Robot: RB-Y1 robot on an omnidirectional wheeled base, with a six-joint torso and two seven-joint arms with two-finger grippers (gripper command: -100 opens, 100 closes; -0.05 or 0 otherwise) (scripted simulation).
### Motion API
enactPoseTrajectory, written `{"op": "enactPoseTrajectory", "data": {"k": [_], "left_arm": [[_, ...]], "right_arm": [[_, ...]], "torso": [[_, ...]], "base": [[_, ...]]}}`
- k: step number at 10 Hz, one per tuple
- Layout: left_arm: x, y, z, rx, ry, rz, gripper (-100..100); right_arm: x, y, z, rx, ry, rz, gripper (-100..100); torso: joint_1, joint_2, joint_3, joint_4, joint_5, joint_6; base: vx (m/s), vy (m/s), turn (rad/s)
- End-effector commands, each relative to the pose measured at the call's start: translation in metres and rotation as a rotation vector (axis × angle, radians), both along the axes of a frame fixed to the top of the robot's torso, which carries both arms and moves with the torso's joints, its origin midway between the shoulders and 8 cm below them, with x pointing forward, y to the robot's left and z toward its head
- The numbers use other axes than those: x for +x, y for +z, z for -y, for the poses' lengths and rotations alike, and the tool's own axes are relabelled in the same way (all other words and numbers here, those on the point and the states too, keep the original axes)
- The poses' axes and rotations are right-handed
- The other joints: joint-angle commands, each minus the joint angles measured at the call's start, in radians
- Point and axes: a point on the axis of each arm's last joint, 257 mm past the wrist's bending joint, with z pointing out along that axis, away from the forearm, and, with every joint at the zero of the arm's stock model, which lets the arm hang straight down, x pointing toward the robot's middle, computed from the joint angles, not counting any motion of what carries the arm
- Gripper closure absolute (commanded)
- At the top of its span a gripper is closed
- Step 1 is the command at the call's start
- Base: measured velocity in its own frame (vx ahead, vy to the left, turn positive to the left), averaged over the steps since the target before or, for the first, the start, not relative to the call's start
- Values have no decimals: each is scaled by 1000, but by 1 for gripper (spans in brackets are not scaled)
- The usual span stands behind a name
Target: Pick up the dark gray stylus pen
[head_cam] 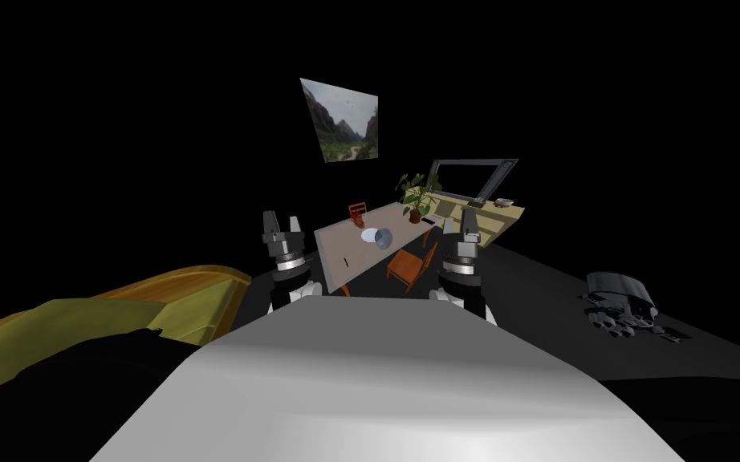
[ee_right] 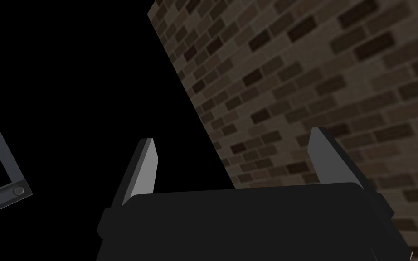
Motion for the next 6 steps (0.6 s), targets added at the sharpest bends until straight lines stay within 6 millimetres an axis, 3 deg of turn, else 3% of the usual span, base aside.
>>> {"op": "enactPoseTrajectory", "data": {"k": [1, 6], "left_arm": [[4, -4, 4, 23, -28, -14, -100], [29, -39, 2, 26, -147, -93, -100]], "right_arm": [[0, 0, 0, 0, 0, 0, 0], [0, 0, 0, 0, 0, 0, 0]], "torso": [[0, 0, 0, 0, 0, 0], [0, -1, -1, 0, 0, 0]], "base": [[2, -1, -20], [9, -1, -48]]}}
